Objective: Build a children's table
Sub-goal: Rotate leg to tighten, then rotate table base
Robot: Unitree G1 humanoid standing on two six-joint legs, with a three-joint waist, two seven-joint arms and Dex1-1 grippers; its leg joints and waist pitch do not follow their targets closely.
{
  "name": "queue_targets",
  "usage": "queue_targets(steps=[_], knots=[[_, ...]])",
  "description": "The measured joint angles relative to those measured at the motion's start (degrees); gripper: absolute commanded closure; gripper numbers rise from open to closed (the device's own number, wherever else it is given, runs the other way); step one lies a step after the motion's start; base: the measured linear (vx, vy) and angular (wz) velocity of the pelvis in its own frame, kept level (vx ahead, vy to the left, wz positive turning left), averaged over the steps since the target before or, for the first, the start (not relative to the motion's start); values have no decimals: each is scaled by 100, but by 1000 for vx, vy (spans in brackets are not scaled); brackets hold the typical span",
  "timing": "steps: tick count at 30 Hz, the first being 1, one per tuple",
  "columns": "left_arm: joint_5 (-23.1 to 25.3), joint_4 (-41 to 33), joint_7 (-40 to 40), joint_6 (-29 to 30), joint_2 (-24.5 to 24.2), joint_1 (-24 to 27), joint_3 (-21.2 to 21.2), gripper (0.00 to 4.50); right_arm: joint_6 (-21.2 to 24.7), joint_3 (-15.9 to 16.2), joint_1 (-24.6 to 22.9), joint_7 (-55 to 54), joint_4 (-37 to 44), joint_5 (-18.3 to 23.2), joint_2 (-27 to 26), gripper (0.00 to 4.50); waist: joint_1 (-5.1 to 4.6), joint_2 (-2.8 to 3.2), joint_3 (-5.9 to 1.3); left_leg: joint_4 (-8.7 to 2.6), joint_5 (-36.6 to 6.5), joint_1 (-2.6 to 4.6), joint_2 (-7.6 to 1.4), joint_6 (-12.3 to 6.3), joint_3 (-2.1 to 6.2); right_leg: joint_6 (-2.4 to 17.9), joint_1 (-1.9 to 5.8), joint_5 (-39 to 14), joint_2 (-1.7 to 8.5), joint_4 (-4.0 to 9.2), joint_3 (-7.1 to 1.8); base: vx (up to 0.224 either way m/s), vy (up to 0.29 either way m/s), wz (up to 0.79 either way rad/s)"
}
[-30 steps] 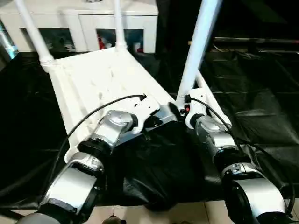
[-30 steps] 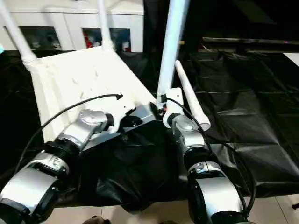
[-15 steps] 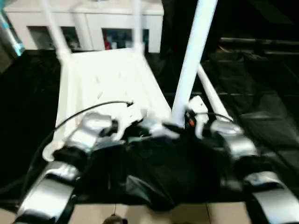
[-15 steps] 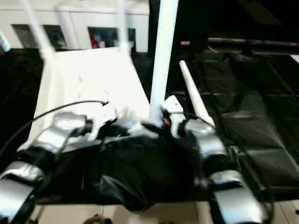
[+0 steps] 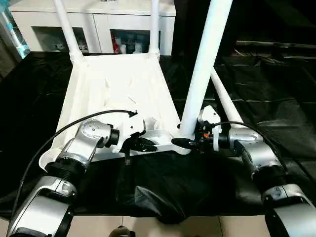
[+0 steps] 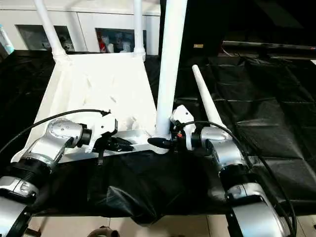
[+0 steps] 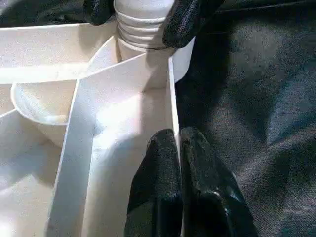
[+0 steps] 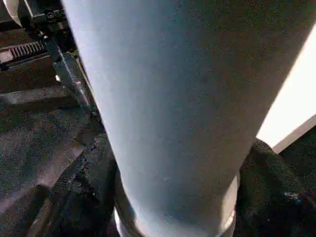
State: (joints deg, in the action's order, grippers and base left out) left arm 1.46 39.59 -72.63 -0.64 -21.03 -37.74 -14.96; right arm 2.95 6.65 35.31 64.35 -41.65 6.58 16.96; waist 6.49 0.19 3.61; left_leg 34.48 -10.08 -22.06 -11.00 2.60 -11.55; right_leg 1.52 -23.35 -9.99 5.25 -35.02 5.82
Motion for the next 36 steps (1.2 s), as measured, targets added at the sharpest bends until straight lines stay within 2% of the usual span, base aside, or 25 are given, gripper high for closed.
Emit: queue_targets(steps=[4,9,12,16,17,18,20,22,24,28,30,33,36], knots=[[134,225,558,46,210,-124,4,450,123,-214,54,-719,-198,2,-165,176,-23,0,0,4,2,8,0,3,0,4,2,3,0,-7,-2,0,0,0],[387,880,1778,341,783,-593,26,450,113,-636,416,-2699,-873,-70,-604,176,-151,-1,-1,4,4,12,3,6,0,7,5,13,0,-1,-6,0,0,0],[449,1320,2709,699,1329,-944,107,450,31,-962,679,-4168,-1270,-70,-998,176,-167,4,-1,2,4,11,3,7,0,6,2,12,0,-1,-6,0,0,0],[448,1423,3066,812,1537,-1023,164,450,-111,-1080,782,-4830,-1453,-75,-1175,176,-153,6,-3,-10,2,11,3,5,0,-10,2,2,-1,3,-4,0,0,0],[448,1436,3113,813,1598,-1025,176,450,-175,-1097,842,-4932,-1544,-76,-1218,176,-155,7,-3,-10,2,11,3,4,0,-9,2,2,-1,3,-4,0,0,0],[448,1446,3130,812,1603,-1028,189,450,-231,-1125,892,-4976,-1634,-84,-1247,142,-155,6,-3,-9,2,11,3,4,0,-9,2,3,-1,3,-4,0,0,0],[449,1458,3134,801,1605,-1027,199,450,-314,-1165,903,-4980,-1701,-75,-1268,107,-155,7,-3,-6,2,10,3,4,0,-8,2,3,-1,3,-4,0,0,0],[452,1463,3135,795,1582,-1027,209,450,-366,-1249,903,-4937,-1710,-26,-1354,100,-174,7,-3,-5,2,11,3,4,0,-7,2,5,-1,2,-4,0,0,0],[453,1471,3160,786,1569,-1027,232,450,-445,-1248,903,-4933,-1739,-41,-1375,71,-206,6,-3,-5,2,11,3,4,0,-6,2,5,-1,2,-4,0,0,0],[452,1472,3311,793,1574,-1028,287,450,-622,-1226,865,-4890,-1708,-67,-1398,71,-259,6,-3,-7,2,8,3,4,0,-6,0,5,-1,3,-4,0,0,0],[450,1527,3515,854,1592,-1071,361,450,-818,-1219,645,-4805,-1463,-58,-1378,71,-273,6,-2,-7,-1,0,4,-1,0,-7,-3,4,-1,6,-4,0,0,0],[441,1679,3870,968,1655,-1185,484,450,-958,-1172,389,-4649,-1044,-35,-1327,71,-349,5,-1,-7,-3,-1,2,-5,-5,-7,-8,4,-2,8,-5,0,0,0],[405,1782,4178,1081,1684,-1264,593,450,-984,-1178,194,-4616,-716,-5,-1274,71,-389,15,3,-10,-3,-1,1,-6,-4,-7,-11,4,-5,8,-5,0,0,0]])
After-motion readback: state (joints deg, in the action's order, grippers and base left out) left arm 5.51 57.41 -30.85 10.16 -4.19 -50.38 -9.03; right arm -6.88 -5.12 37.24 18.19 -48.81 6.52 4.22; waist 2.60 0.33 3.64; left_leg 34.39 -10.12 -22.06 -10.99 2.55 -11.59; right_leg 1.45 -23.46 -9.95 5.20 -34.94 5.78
